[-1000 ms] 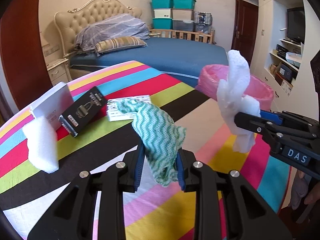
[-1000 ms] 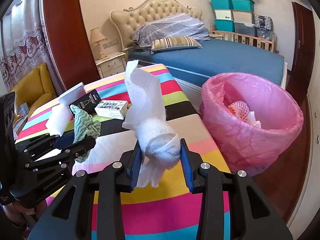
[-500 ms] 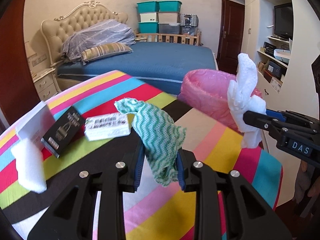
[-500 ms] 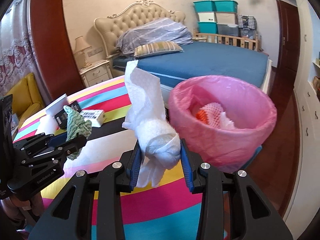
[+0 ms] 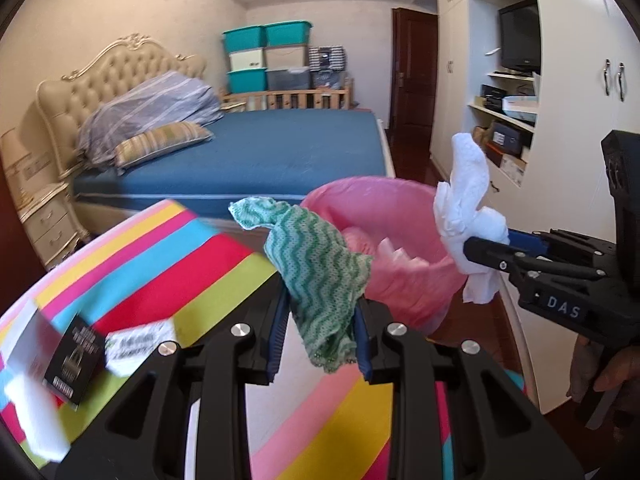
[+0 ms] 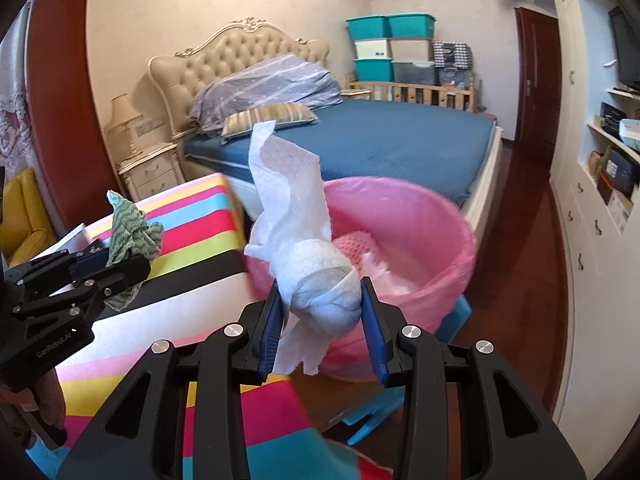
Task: Collect trash
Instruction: 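Lift and carry the cloth and tissue with both tools over the wastebasket, then open the left tool to drop the cloth while the right tool drops the tissue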
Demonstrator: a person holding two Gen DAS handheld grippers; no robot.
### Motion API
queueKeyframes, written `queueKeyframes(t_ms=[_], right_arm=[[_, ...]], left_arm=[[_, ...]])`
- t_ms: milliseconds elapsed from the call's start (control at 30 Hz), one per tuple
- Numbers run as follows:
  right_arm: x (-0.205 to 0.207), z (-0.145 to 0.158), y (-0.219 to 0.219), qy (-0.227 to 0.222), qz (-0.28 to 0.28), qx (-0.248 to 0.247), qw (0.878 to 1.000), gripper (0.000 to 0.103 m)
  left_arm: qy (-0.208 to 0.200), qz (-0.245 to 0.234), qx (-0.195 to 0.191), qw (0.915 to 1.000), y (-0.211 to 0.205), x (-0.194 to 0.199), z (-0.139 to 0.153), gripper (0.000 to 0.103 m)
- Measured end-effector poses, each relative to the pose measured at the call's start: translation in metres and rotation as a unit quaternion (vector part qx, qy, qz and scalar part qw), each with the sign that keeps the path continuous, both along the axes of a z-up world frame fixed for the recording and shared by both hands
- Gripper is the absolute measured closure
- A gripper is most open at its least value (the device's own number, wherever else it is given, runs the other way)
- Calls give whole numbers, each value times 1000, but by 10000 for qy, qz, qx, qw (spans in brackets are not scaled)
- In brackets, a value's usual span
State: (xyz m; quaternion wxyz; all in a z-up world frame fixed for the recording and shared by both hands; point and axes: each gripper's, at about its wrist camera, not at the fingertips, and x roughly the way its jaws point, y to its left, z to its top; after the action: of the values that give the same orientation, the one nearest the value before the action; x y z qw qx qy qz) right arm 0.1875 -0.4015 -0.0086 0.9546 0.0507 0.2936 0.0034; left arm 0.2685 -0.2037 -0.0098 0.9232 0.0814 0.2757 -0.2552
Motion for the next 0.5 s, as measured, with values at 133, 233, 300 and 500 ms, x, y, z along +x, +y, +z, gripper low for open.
queueKeyframes(t_ms=[133,233,300,500], right_arm=[[7,1,-17,-33,-153,-14,9999,65],[16,0,-29,-7,-210,-12,9998,65],[22,1,-36,-40,-242,-22,9997,65],[52,4,-52,-150,-231,-78,9996,64]], left_arm=[[73,-200,-107,9997,-21,15,4,73],[95,-296,-177,9994,-35,26,7,73],[144,-356,-247,9990,-45,36,9,73],[363,-513,-499,9968,-68,69,13,73]])
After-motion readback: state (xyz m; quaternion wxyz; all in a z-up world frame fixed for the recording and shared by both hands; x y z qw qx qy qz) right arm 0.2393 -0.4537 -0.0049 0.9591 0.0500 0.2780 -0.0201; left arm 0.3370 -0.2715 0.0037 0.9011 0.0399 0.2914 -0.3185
